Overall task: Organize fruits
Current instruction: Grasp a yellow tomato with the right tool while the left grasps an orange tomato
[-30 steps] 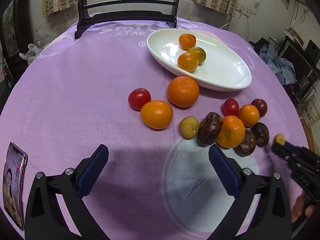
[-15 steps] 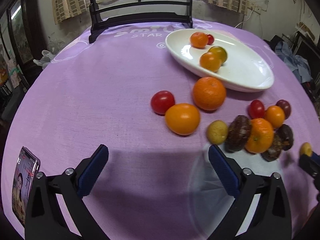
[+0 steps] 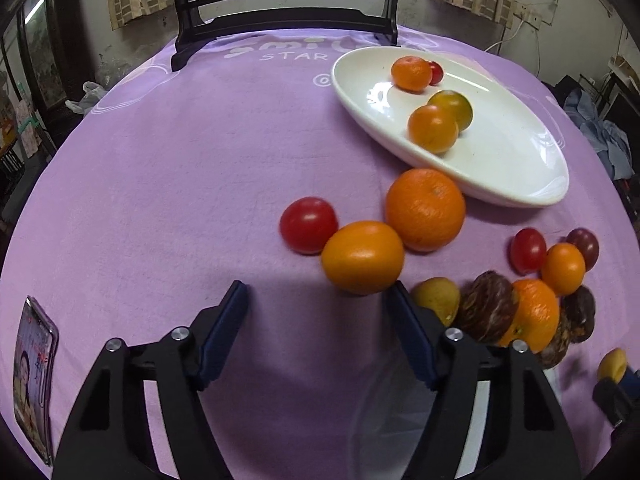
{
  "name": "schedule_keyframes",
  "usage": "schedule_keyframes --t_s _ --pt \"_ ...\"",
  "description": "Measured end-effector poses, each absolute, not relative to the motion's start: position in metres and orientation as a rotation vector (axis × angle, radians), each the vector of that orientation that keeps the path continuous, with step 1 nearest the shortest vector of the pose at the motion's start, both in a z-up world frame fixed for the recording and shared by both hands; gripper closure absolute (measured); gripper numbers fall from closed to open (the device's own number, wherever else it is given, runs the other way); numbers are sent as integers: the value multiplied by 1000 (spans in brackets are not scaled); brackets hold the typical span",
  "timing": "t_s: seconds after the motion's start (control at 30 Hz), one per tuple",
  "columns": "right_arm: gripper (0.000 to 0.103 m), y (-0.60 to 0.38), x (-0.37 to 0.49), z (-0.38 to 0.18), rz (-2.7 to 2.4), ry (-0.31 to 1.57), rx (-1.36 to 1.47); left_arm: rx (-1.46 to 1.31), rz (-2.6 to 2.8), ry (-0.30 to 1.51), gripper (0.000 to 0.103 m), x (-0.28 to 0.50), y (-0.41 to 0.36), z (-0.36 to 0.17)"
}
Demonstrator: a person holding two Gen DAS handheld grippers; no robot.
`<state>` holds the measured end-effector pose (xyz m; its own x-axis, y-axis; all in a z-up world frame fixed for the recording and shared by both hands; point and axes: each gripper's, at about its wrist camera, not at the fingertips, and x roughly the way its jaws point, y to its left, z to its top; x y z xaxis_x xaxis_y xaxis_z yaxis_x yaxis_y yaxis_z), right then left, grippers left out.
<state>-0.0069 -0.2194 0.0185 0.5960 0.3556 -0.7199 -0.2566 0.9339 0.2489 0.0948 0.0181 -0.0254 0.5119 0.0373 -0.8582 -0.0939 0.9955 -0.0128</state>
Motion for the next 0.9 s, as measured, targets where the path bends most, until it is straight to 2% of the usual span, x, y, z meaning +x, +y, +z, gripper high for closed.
schedule_keyframes --t_s 0.3,0.5,0.53,0.57,0.63,0.83,0.9 --pt "73 -218 -6 17 364 867 116 -215 45 1073 35 107 29 -21" --pt "73 -216 -6 17 369 867 110 -153 42 1084 35 107 23 -23" --pt "73 -216 -6 17 369 867 109 -120 47 1086 37 106 18 -23" --pt "73 -215 -6 18 370 868 108 -113 41 1080 46 106 17 -23" --pt "73 -215 -6 17 371 869 104 -119 14 1082 55 105 13 -21" --pt "73 -215 -6 17 371 870 98 -134 24 1080 56 114 12 -21" --pt "73 -216 -6 16 365 872 99 -128 18 1077 62 112 11 -21"
